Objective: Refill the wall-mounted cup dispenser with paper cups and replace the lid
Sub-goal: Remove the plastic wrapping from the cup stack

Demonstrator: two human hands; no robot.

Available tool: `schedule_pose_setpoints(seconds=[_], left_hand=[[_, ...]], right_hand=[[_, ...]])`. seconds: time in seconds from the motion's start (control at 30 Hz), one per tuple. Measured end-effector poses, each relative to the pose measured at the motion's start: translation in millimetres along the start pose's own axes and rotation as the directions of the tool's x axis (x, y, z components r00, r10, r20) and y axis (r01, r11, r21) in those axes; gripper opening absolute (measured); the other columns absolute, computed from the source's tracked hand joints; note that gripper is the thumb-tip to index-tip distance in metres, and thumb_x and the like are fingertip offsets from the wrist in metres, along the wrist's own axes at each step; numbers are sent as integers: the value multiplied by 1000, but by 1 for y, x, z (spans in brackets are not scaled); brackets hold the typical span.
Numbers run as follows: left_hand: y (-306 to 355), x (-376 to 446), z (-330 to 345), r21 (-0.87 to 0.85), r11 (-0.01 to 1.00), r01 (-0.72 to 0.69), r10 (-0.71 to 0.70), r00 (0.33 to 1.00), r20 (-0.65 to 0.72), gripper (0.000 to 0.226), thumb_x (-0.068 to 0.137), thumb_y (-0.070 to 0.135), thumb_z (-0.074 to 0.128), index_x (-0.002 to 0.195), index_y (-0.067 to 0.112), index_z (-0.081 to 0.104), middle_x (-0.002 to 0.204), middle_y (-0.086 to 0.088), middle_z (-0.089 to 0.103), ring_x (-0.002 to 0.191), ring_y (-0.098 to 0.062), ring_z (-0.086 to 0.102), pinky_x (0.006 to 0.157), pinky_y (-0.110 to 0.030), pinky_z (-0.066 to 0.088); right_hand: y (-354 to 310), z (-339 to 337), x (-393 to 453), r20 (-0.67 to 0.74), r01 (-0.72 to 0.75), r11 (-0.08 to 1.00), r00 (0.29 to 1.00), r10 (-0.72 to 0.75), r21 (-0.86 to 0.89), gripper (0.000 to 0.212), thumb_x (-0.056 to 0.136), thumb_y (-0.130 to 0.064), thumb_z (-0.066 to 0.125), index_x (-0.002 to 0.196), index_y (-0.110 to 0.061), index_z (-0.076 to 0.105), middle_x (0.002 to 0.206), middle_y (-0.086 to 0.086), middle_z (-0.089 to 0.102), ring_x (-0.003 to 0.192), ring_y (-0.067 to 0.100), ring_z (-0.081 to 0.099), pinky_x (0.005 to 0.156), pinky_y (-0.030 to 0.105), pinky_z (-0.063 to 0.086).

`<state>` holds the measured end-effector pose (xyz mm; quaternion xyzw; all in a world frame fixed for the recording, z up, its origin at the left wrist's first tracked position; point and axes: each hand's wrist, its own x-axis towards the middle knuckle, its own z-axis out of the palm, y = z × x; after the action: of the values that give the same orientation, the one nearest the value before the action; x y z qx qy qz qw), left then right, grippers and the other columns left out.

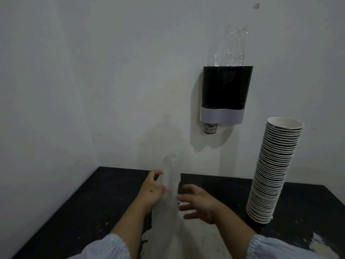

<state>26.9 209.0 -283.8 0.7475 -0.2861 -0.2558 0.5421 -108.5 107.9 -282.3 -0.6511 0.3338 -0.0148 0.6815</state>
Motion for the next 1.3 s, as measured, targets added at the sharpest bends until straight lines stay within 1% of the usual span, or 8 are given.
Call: schedule_pose_setpoints(seconds=[0.2, 0.3, 0.4, 0.6, 0.73, 0.9, 1.13, 1.3], left_hand=[[-34, -6, 5, 225, 973, 60, -101, 979, 177, 57, 90, 16, 54, 141, 23, 31, 150, -11, 27, 133, -26, 35, 98, -32, 38], [-53, -8, 9, 316, 944, 91, -172, 956, 237, 71, 87, 17, 60, 146, 23, 22, 154, -9, 20, 139, -27, 27, 110, -37, 32], [-67, -9, 13, 329, 941, 84, -154, 969, 194, 63, 85, 12, 61, 141, 16, 32, 146, -13, 33, 128, -29, 42, 105, -47, 40], [-66, -10, 27, 390, 921, 13, -52, 995, 90, 53, 86, 15, 61, 135, 14, 41, 142, -10, 36, 125, -23, 43, 104, -28, 37], [-51, -13, 52, 389, 917, -83, 31, 990, 139, 52, 87, 17, 61, 135, 14, 40, 141, -10, 37, 129, -23, 39, 105, -27, 31], [-29, -17, 92, 365, 910, -199, 96, 955, 280, 51, 87, 20, 60, 134, 20, 40, 141, -5, 40, 128, -17, 40, 102, -21, 30], [-3, -25, 144, 309, 909, -281, 154, 913, 379, 56, 87, 21, 61, 137, 25, 36, 146, -2, 36, 133, -15, 36, 103, -23, 30], [19, -26, 180, 261, 923, -281, 172, 911, 374, 59, 86, 20, 62, 138, 26, 35, 146, -1, 36, 133, -16, 35, 104, -26, 32]], right_hand=[[25, 12, 11, 31, -29, 998, 999, 30, -55, 65, 81, -18, 66, 137, -29, 36, 114, 1, 59, 102, 20, 61, 76, 34, 52], [37, 20, 16, -10, -43, 992, 999, 42, -120, 72, 82, -18, 66, 142, -30, 29, 139, 6, 44, 118, 23, 50, 84, 34, 47], [48, 25, 18, -87, -54, 981, 996, 38, -189, 73, 83, -18, 65, 144, -28, 26, 150, 9, 31, 128, 27, 44, 90, 36, 43], [60, 11, 11, -216, -53, 988, 976, 20, -146, 61, 85, -18, 63, 139, -22, 35, 144, 9, 39, 115, 23, 50, 79, 31, 44], [63, -9, -4, -344, -4, 996, 939, -25, -85, 48, 86, -16, 62, 130, -18, 43, 133, 7, 47, 103, 16, 48, 83, 30, 43], [71, -42, -28, -445, 32, 999, 894, -40, -26, 35, 86, -14, 61, 119, -15, 50, 115, 5, 52, 96, 16, 52, 68, 22, 43], [84, -89, -51, -666, 116, 988, 745, -22, 97, 15, 81, -7, 63, 82, -14, 49, 80, 12, 56, 72, 22, 54, 63, 33, 46], [75, -120, -65, -830, 158, 987, 550, -89, -1, 27, 73, -11, 70, 85, -15, 45, 93, 9, 54, 82, 21, 56, 66, 34, 50]])
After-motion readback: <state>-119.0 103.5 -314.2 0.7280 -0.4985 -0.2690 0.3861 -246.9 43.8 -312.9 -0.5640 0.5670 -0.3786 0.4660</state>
